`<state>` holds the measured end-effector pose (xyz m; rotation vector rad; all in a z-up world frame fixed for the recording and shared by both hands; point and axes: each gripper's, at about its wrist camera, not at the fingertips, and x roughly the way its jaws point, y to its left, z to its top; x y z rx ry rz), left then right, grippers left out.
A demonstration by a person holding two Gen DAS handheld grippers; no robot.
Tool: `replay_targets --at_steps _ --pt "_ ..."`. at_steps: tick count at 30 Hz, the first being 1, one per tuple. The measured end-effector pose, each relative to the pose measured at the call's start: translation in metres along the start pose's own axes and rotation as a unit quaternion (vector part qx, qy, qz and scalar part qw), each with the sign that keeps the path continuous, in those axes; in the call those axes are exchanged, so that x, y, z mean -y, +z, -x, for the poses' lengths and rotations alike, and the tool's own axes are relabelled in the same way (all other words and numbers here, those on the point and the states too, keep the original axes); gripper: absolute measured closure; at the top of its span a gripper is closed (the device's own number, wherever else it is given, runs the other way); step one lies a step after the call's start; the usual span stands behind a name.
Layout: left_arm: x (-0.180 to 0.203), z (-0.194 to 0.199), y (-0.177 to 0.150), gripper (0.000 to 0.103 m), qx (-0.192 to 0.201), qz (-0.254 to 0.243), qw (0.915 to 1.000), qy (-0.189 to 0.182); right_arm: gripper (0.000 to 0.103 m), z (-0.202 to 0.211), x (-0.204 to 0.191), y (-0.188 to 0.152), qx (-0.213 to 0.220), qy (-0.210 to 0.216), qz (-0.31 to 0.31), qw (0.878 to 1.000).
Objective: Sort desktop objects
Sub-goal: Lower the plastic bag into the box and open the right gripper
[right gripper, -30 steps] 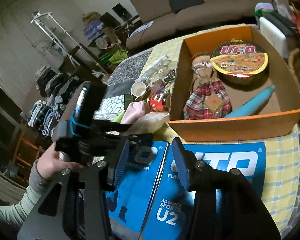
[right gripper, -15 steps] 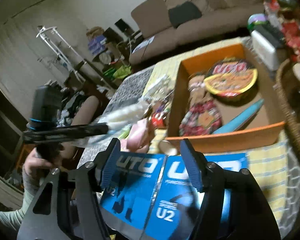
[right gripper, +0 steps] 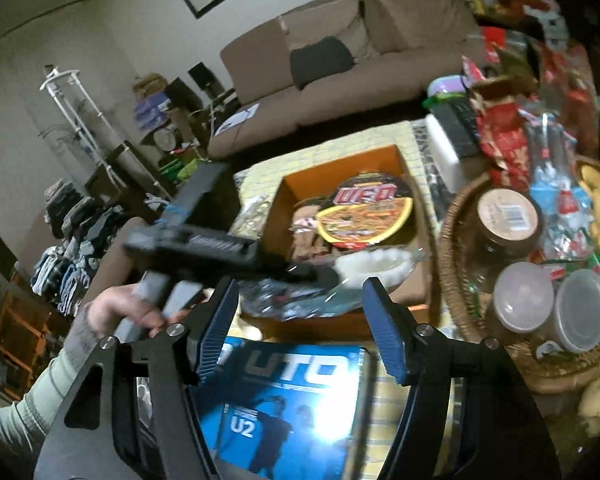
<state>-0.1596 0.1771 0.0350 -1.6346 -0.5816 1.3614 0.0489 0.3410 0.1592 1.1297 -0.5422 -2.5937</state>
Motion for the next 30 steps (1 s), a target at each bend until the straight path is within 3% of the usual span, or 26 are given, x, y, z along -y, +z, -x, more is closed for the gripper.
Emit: replay_targets --at_steps 3,6,12,16,18,23,28,30 --pt "-0.016 -0.018 0.011 0.070 -0.018 0.027 0.9995 0.000 0.041 -0.011 0.019 0.001 -0.012 -0.010 -0.005 1.000" --pt "-0.035 -0.024 0.014 0.061 -0.027 0.057 0.9980 -0.004 0.041 -0.025 0.033 0.001 -0.021 -0.013 -0.008 1.000" --pt "-0.044 -0.023 0.017 0.042 -0.020 0.057 0.9959 0.068 0.041 -0.058 0.041 0.010 -0.036 -0.040 0.010 0.999" --pt "-0.026 -0.008 0.018 0.020 -0.002 0.029 0.9930 0.115 0.041 -0.085 0.045 0.024 -0.056 -0.074 0.033 0.995" --pt "-0.019 0.002 0.018 0.019 0.007 0.019 0.9920 0.124 0.041 -0.098 0.049 0.030 -0.069 -0.084 0.044 0.993" --pt "-0.009 0.028 0.007 0.019 0.018 0.002 0.9953 0.095 0.041 -0.124 0.054 0.039 -0.100 -0.068 0.066 0.990" --pt "-0.012 0.014 0.007 0.019 -0.001 -0.012 0.9888 0.149 0.041 -0.147 0.055 0.042 -0.130 -0.097 0.074 0.984" --pt "-0.021 0.005 0.010 0.019 -0.012 -0.007 0.9886 0.150 0.041 -0.148 0.056 0.040 -0.129 -0.097 0.067 0.985"
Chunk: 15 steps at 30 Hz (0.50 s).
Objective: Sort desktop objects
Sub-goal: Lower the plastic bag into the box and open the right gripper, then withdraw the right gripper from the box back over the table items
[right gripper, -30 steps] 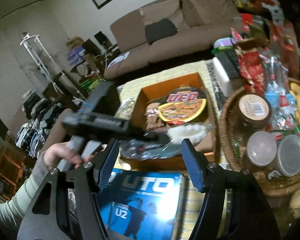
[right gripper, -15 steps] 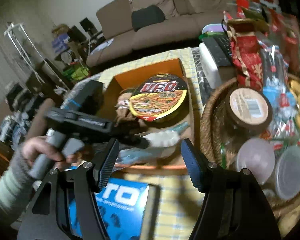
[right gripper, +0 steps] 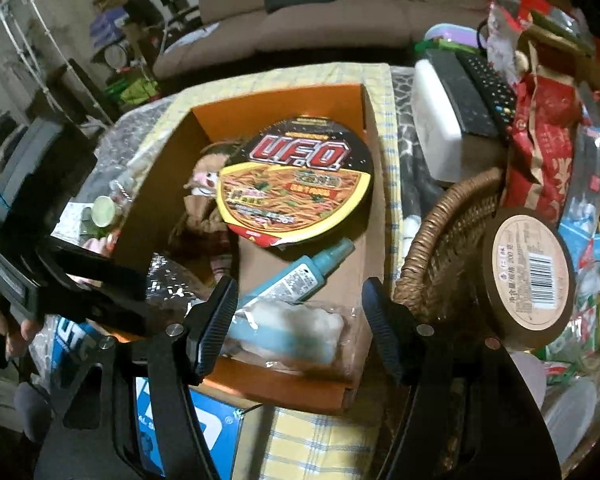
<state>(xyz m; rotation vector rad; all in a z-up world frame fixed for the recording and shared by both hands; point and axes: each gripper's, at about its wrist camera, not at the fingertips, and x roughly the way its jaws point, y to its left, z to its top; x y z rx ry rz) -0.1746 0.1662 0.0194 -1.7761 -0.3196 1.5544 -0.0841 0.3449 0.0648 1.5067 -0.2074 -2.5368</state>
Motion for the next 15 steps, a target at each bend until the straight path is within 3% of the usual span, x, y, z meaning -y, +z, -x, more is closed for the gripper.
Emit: replay_targets --at_steps 6,7,10,14,15 --pt "0.000 -0.028 -0.015 0.023 -0.041 -0.046 0.9956 0.071 0.041 -0.018 0.000 -0.005 -0.030 -0.022 0.008 0.999" --pt "-0.002 -0.023 -0.017 0.026 -0.038 -0.047 0.9951 0.078 0.041 -0.022 -0.003 -0.006 -0.034 -0.024 0.013 0.999" --pt "-0.003 -0.004 -0.022 0.030 -0.031 -0.047 0.9970 0.053 0.041 -0.034 -0.012 -0.001 -0.035 -0.021 0.026 0.999" --pt "0.005 0.030 -0.028 0.025 0.014 -0.057 0.9958 0.070 0.040 -0.058 -0.019 0.005 -0.046 0.026 0.009 0.999" --pt "0.004 0.037 -0.030 0.025 0.024 -0.056 0.9957 0.069 0.035 -0.064 -0.026 0.004 -0.055 0.008 0.024 0.998"
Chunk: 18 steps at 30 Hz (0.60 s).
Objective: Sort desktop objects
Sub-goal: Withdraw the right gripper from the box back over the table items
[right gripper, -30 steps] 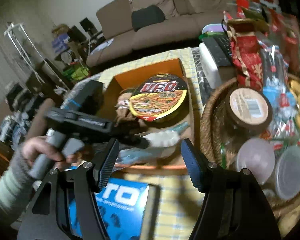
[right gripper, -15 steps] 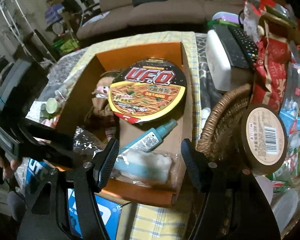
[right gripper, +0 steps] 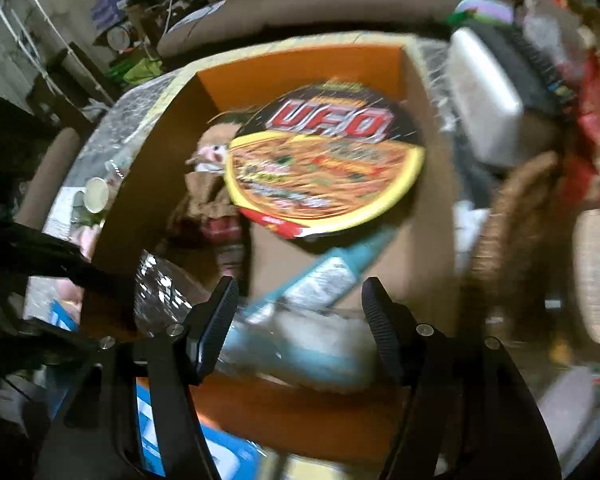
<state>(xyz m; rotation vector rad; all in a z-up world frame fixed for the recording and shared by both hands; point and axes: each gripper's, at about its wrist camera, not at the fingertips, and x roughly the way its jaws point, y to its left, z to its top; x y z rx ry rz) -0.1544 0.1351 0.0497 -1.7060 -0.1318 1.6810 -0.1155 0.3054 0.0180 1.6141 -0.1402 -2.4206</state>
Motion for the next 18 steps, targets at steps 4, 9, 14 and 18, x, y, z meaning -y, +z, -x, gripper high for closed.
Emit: replay_targets --at_steps 4,9,14,18 --pt "-0.016 0.023 -0.004 0.023 0.037 0.031 0.9985 -0.026 0.040 -0.011 -0.030 -0.009 -0.058 -0.053 0.101 0.992" --pt "-0.032 0.022 -0.007 0.023 0.044 0.047 0.9974 -0.032 0.039 0.011 -0.041 -0.012 -0.040 -0.092 0.110 0.989" --pt "-0.026 0.055 -0.035 0.003 0.080 0.016 0.9962 -0.032 0.038 0.056 -0.038 -0.008 0.025 -0.030 0.037 0.999" --pt "-0.027 0.089 -0.057 0.000 0.108 -0.008 0.9942 -0.003 0.009 0.078 -0.050 -0.005 0.051 0.022 0.004 0.998"
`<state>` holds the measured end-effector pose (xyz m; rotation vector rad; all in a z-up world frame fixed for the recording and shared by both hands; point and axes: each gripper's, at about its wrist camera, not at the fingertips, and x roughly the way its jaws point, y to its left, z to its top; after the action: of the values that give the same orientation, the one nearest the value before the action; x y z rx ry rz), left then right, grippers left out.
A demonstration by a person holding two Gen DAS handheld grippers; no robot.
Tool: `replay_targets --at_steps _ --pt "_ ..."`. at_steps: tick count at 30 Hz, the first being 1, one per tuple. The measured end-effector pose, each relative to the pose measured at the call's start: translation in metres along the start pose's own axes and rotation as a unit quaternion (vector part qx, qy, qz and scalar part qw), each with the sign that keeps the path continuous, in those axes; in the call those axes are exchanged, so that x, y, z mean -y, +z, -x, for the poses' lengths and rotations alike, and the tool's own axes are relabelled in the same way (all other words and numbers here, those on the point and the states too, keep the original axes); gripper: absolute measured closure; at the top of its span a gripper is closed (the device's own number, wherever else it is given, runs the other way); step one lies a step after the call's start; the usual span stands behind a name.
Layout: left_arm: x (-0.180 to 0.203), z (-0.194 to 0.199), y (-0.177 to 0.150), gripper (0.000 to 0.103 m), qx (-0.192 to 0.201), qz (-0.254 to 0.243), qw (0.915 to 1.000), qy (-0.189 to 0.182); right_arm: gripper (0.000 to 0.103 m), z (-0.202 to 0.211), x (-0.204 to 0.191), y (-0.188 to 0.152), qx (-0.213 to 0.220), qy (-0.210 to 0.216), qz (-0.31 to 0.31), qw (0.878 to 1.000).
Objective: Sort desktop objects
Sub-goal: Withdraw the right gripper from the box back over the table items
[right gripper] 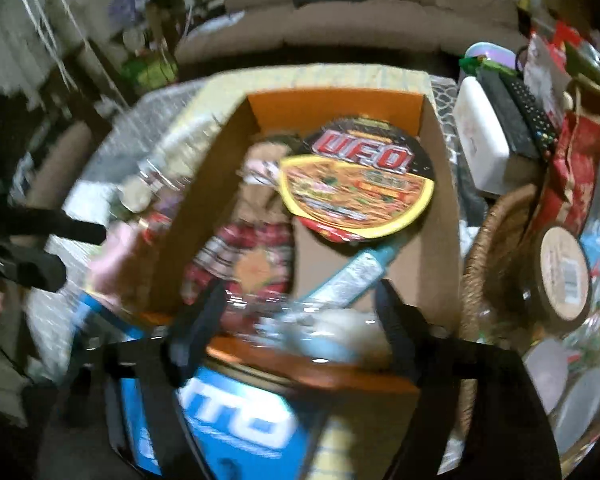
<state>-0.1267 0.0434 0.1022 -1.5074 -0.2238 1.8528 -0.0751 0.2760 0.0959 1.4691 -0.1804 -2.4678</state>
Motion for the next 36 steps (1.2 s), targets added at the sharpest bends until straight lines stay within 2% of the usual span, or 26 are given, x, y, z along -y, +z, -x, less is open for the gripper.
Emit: replay_targets --at_steps 3,5,10,13,20,26,30,36 --pt "-0.009 0.026 -0.010 0.000 0.019 0.000 0.9997 0.018 0.004 0.005 -0.023 -0.002 0.003 0.032 -0.004 0.999" --pt "-0.021 0.044 -0.020 0.000 0.035 0.005 0.9987 0.037 0.000 0.009 -0.041 -0.006 0.004 0.039 0.005 0.999" --pt "-0.059 0.073 -0.045 0.000 0.064 0.028 0.9928 0.098 0.000 0.011 -0.079 -0.008 0.009 0.044 0.018 0.999" --pt "-0.087 0.085 -0.063 0.000 0.079 0.046 0.9858 0.141 0.000 0.009 -0.092 -0.008 0.013 0.063 0.005 0.998" --pt "-0.137 0.104 -0.093 0.000 0.157 0.094 0.9641 0.192 0.000 -0.008 -0.112 0.002 0.016 0.101 -0.024 0.995" --pt "-0.163 0.096 -0.100 0.000 0.199 0.123 0.9553 0.181 0.000 -0.035 -0.133 0.018 0.010 0.122 -0.025 0.992" --pt "-0.171 0.087 -0.092 0.000 0.218 0.131 0.9504 0.179 0.000 -0.056 -0.151 0.039 0.012 0.124 -0.013 0.992" --pt "-0.177 0.070 -0.077 0.000 0.211 0.102 0.9486 0.213 0.000 -0.099 -0.177 0.097 0.022 0.084 0.015 0.996"
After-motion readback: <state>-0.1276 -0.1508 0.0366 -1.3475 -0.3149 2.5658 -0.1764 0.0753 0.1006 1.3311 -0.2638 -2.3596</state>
